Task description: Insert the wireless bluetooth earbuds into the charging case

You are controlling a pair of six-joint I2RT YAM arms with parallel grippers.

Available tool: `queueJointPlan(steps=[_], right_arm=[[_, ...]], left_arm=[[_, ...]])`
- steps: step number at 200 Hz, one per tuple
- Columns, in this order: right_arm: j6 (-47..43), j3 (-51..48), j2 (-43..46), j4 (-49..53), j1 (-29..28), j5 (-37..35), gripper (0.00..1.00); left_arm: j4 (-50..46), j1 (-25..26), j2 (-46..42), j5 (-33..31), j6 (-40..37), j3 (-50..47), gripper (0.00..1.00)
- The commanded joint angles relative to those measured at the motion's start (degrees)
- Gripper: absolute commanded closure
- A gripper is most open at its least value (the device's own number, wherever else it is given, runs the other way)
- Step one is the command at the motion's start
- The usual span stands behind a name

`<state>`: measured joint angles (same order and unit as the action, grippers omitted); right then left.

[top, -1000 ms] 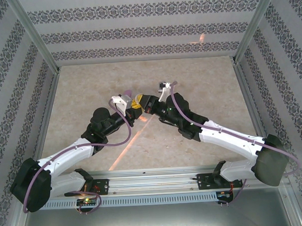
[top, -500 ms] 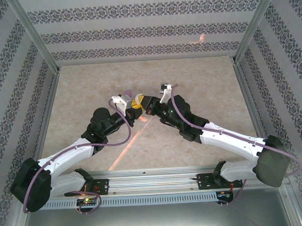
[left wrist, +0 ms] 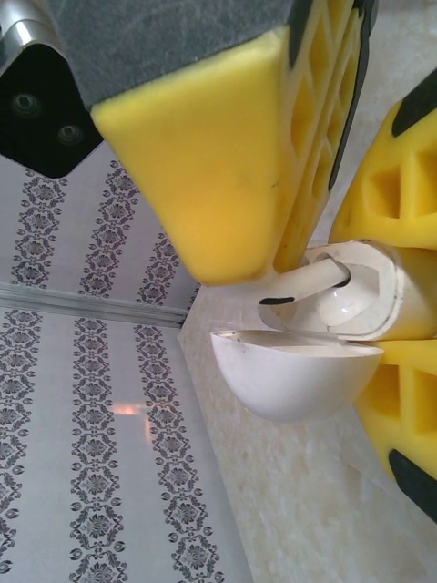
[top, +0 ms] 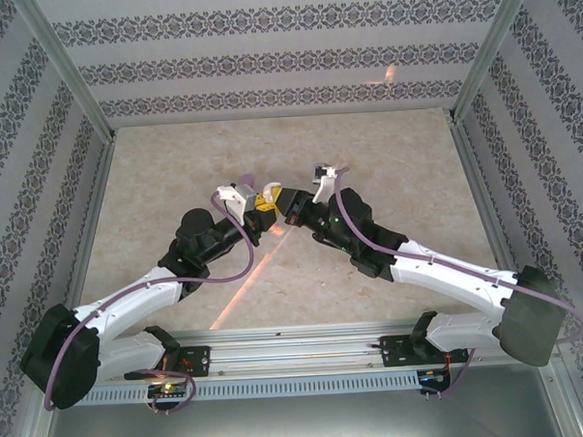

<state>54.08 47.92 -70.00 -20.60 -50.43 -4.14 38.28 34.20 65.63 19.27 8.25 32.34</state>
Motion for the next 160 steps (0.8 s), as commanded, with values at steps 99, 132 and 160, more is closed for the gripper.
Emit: queueJointPlan(steps=[99,132,160], right_arm=[[-1.07,-3.2,1.38,2.32,-0.98,-3.44,0.88],[-1.0,-2.58,1.09,3.02,-0.98,-3.22,0.83],[-1.25,-1.74,1.11,3.95,-1.08,-3.06,0.79]], left_arm=[[7.32,0.17,-0.87,-1.94,1.72,3.14,0.94],[7.04,0.17,-0.89,-1.58,1.68,3.22,0.93],[6.66,0.18,-0.94,-1.23,1.52,3.28,0.93]])
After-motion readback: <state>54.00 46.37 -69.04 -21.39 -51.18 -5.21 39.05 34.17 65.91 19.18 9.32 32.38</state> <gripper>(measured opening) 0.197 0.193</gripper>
